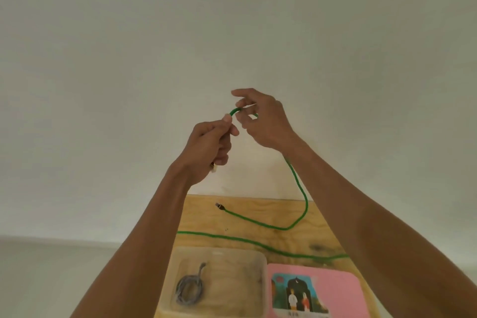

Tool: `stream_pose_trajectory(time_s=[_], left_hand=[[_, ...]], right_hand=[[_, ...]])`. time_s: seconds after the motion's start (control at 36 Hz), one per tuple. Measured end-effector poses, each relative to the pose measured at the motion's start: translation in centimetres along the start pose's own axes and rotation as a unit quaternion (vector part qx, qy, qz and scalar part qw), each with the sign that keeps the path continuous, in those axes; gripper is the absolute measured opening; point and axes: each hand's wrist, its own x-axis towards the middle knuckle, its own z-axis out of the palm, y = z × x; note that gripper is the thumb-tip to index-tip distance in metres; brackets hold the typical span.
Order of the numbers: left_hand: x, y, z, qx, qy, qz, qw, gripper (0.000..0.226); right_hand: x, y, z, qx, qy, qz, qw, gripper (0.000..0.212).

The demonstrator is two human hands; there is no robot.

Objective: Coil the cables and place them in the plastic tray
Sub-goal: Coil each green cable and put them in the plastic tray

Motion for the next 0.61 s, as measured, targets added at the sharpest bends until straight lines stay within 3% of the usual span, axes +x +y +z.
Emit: stream_pose_trajectory(time_s=[0.08,0.22,0.28,0.36,0.5,0.61], left_hand=[[0.0,0.1,0.1,-0.046,-0.005,-0.004,0.999,0.041],[0.0,-0.2,-0.3,-0.049,-0.065,-0.010,0.997,0.036],[0.0,-0.1,-0.7,-0.033,-0.102,-0.023,0.994,0.034],[0.1,0.5,-1.2,-0.050,-0.146,-0.022,0.988,0.024],[1.1,2.0,-1.0,-0.165,-0.109,0.042,0.979,0.024],[2.5,4.1,-0.8,-0.221,-0.051,0.073,0.971,0.026]], right_hand=[[-0.8,1.2,1.6,0.010,-0.043,-0.029,0.999,0.041],[0.0,1.0,2.3,0.053,0.021,-0.043,0.997,0.022],[0.3,0.7,2.3,0.060,0.010,-0.041,0.997,0.018],[0.4,0.4,2.5,-0.011,-0.029,-0.079,0.996,0.020],[-0.7,0.2,3.5,-0.064,-0.040,-0.096,0.993,0.020],[-1.6,0.5,5.0,0.029,-0.072,-0.007,0.997,0.034]])
